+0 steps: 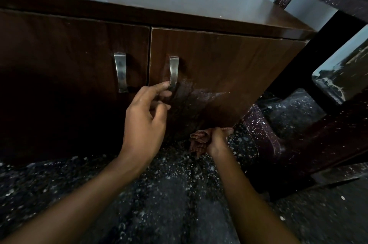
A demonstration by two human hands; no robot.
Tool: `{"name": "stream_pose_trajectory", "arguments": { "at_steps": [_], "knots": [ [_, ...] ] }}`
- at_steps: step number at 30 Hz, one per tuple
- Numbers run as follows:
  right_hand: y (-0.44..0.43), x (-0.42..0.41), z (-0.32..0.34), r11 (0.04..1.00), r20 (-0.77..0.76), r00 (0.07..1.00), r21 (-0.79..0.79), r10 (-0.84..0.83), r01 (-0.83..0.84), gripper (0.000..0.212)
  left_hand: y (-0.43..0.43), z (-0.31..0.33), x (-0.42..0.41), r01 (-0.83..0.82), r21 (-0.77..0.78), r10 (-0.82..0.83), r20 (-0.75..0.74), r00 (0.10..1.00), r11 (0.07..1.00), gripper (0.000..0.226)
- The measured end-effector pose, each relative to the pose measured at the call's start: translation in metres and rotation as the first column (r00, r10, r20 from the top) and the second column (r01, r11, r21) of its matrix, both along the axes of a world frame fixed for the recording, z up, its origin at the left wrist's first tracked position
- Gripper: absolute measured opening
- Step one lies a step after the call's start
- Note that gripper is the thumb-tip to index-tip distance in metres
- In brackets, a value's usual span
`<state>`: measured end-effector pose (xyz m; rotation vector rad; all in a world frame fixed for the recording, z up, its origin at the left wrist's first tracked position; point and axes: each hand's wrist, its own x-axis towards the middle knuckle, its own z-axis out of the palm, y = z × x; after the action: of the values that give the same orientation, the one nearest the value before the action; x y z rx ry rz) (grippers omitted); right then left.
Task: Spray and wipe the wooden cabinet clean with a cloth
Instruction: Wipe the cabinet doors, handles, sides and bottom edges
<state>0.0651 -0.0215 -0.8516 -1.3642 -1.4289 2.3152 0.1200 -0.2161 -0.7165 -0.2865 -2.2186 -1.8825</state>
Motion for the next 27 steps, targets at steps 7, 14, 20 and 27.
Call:
{"name": "stream_pose_trajectory", "arguments": {
  "at_steps": [7, 14, 20, 27],
  "knots": [
    [0.008, -0.007, -0.015, 0.994, -0.065, 0.992, 0.002, -0.111, 0.111, 0.032, -0.006, -0.001, -0.002, 0.024, -0.054, -0.026, -0.030, 0.999, 0.998, 0.043],
    [0.027, -0.008, -0.012, 0.941, -0.098, 0.973, 0.251, -0.207, 0.226, 0.060, -0.007, -0.001, -0.001, 0.042, -0.082, -0.045, -0.035, 0.998, 0.996, 0.046],
    [0.022, -0.005, -0.028, 0.928, -0.077, 0.975, 0.299, -0.207, 0.221, 0.062, -0.011, -0.002, -0.001, 0.070, -0.108, -0.075, -0.043, 0.996, 0.992, 0.049],
    [0.027, -0.006, -0.042, 0.989, -0.049, 0.989, 0.054, -0.138, 0.141, 0.043, -0.012, -0.002, -0.001, 0.072, -0.143, -0.084, -0.077, 0.994, 0.987, 0.050]
  ]
}}
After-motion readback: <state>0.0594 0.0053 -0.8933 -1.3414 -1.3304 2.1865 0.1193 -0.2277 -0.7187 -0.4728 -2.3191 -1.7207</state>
